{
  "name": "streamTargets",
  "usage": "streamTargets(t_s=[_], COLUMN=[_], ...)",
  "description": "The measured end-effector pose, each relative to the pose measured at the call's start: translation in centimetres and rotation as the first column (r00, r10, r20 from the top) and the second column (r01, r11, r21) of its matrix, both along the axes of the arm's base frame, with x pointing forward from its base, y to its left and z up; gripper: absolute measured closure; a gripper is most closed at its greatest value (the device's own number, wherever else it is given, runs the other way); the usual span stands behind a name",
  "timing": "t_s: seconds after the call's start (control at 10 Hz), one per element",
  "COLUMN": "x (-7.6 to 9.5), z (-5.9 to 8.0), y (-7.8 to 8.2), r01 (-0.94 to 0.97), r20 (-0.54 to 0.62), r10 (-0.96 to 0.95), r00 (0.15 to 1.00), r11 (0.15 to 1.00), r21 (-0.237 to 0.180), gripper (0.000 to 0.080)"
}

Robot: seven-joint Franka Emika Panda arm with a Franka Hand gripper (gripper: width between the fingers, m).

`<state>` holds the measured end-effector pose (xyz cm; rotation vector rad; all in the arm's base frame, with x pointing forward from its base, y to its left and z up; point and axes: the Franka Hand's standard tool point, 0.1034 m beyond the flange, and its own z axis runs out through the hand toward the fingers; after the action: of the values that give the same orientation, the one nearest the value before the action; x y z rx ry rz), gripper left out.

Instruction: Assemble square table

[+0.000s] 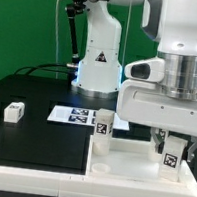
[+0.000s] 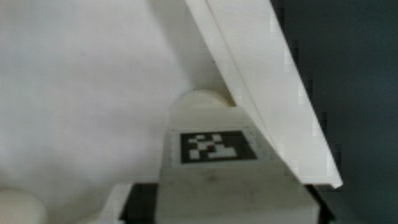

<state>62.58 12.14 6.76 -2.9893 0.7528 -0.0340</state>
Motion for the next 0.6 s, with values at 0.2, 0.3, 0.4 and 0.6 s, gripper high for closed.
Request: streamTargets(t_s=[0.2,0.3,0.4,0.6], x=[-0.04,-0.05,-0.02,0.14], z=[0.0,0.07,0.06,0.02], y=[-0.06,-0.12,-0.1,-0.05], r01=[0.261,0.419,0.533,0.765], r20=[-0.022,-0.044,-0.062,-0.105], r10=[-0.26,-0.417,-0.53,-0.758], r00=[0.965,0.908,0.846,0.644], r11=[0.965,0.908,0.845,0.641], r21=[0.015,0.027,0.041,0.061], gripper=[0.0509,0.0509,0.0509,0.0509])
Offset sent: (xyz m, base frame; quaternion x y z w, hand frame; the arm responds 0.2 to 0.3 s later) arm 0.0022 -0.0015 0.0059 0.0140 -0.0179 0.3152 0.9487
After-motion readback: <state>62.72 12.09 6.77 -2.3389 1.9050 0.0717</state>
